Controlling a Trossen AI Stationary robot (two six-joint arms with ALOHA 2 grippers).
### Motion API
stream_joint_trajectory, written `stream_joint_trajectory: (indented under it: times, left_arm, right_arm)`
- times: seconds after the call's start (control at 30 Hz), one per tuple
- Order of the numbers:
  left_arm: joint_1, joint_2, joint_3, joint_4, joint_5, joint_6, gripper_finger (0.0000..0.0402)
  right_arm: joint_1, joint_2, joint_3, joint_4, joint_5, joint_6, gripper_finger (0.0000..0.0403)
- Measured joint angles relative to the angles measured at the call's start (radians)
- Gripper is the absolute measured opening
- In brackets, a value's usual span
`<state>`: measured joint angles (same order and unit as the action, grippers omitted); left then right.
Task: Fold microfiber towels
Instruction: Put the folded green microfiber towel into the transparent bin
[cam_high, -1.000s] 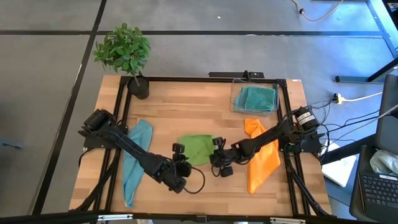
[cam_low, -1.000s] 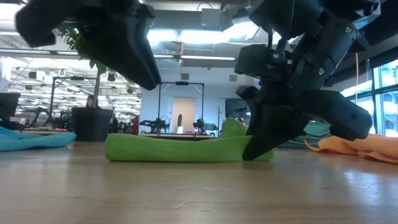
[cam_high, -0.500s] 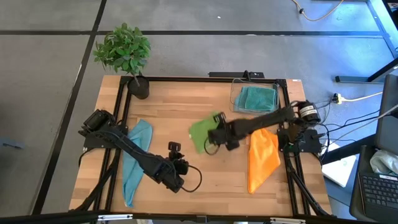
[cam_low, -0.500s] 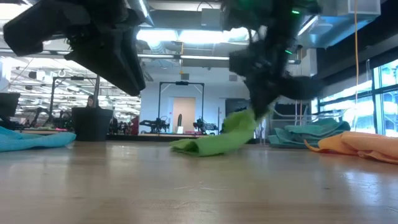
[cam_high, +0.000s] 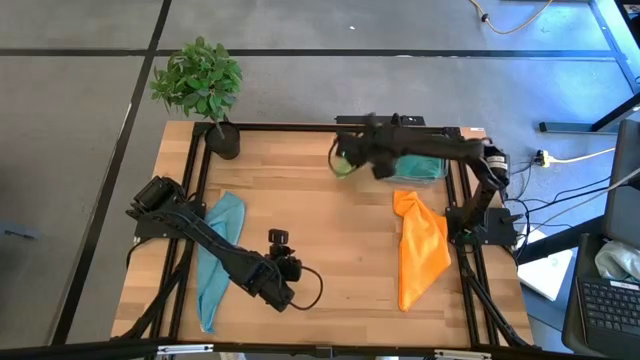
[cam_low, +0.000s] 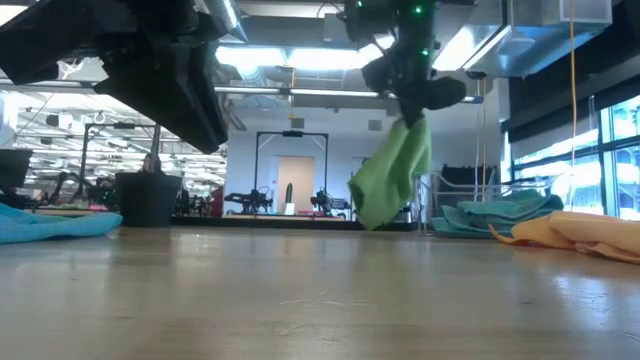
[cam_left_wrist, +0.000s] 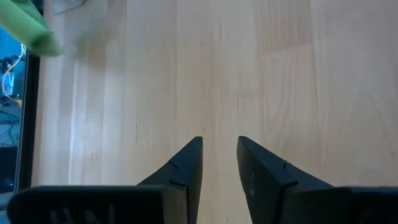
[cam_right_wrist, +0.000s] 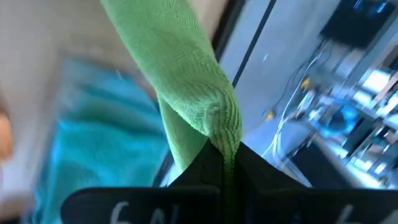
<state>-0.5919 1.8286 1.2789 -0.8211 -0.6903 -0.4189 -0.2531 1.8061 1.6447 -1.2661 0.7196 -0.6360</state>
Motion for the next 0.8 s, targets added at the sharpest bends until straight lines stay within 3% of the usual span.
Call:
stream_joint_trajectory:
  times: [0.2, 0.33, 0.63, 0.7, 0.8]
  left_arm:
    - [0.0, 0.0, 0.0, 0.0, 0.0, -0.016, 0.0093]
    - [0.0, -0.001, 0.0, 0.0, 0.0, -0.016, 0.0093]
    - [0.005, -0.001, 0.0, 0.008, -0.007, 0.0, 0.0093]
    - [0.005, -0.001, 0.0, 0.019, -0.056, 0.003, 0.0093]
    - [0.016, -0.001, 0.0, 0.089, -0.283, 0.017, 0.0093]
  right_arm:
    - [-0.136, -0.016, 0.01, -0.085, 0.058, -0.003, 0.0008]
    - [-0.204, -0.049, 0.01, -0.079, 0.042, 0.003, 0.0008]
    - [-0.263, -0.173, 0.01, -0.013, 0.055, -0.032, 0.0008]
    - [-0.263, -0.207, 0.01, 0.011, 0.048, -0.024, 0.0008]
    - [-0.262, -0.257, 0.01, 0.021, -0.022, -0.023, 0.0008]
